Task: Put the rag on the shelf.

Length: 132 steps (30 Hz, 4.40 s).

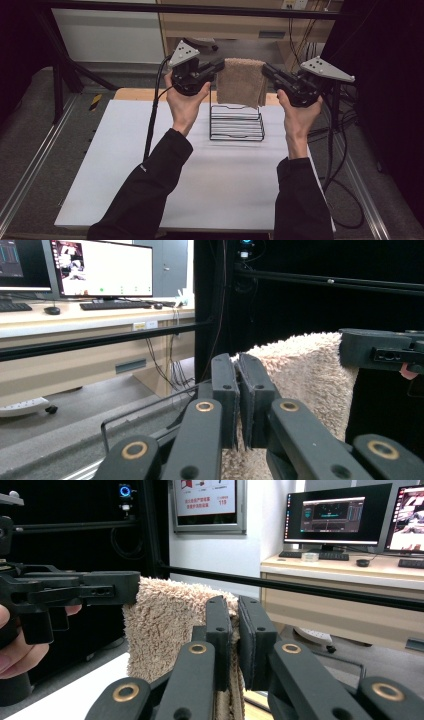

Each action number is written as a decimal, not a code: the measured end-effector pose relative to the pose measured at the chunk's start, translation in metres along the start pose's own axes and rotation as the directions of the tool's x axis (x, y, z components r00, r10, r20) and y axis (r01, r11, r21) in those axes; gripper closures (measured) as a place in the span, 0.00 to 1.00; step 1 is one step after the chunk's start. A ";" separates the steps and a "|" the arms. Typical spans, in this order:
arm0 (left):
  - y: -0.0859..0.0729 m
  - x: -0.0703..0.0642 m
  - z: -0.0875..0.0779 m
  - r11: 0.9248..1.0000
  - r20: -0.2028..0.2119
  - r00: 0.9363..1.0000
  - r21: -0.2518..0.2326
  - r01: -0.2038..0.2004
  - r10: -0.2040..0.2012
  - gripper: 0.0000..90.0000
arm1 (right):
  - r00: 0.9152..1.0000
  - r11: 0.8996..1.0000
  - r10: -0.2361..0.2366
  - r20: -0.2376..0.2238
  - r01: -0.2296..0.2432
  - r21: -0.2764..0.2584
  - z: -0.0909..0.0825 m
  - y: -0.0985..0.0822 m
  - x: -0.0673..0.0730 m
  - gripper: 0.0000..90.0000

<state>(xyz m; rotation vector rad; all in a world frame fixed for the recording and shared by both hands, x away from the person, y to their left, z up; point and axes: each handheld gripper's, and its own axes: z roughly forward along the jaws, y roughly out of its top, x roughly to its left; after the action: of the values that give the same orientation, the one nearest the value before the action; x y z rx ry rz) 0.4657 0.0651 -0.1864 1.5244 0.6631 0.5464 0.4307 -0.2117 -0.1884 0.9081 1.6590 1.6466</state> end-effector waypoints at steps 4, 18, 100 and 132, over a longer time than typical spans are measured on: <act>0.006 0.000 0.003 1.000 -0.006 1.000 -0.003 -0.008 0.008 0.96 | 1.000 1.000 -0.012 0.006 0.012 -0.001 0.003 0.006 -0.003 0.94; 0.022 0.005 0.018 0.999 -0.029 0.999 -0.021 -0.033 0.033 0.96 | 0.999 0.999 -0.005 0.039 0.006 -0.036 0.015 0.020 -0.015 0.94; -0.040 0.015 0.024 0.986 0.043 0.996 0.143 -0.083 0.077 0.95 | 0.999 0.993 -0.003 -0.037 0.008 0.122 0.025 -0.044 -0.033 0.93; -0.029 0.014 0.015 0.976 0.088 0.996 0.213 -0.049 0.031 0.85 | 0.999 0.980 0.003 -0.054 0.008 0.201 0.020 -0.069 -0.029 0.92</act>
<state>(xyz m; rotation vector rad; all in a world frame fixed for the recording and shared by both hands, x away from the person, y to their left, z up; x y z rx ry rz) 0.4837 0.0648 -0.2172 1.7574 0.6435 0.4491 0.4606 -0.2231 -0.2589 0.9650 1.8895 1.5337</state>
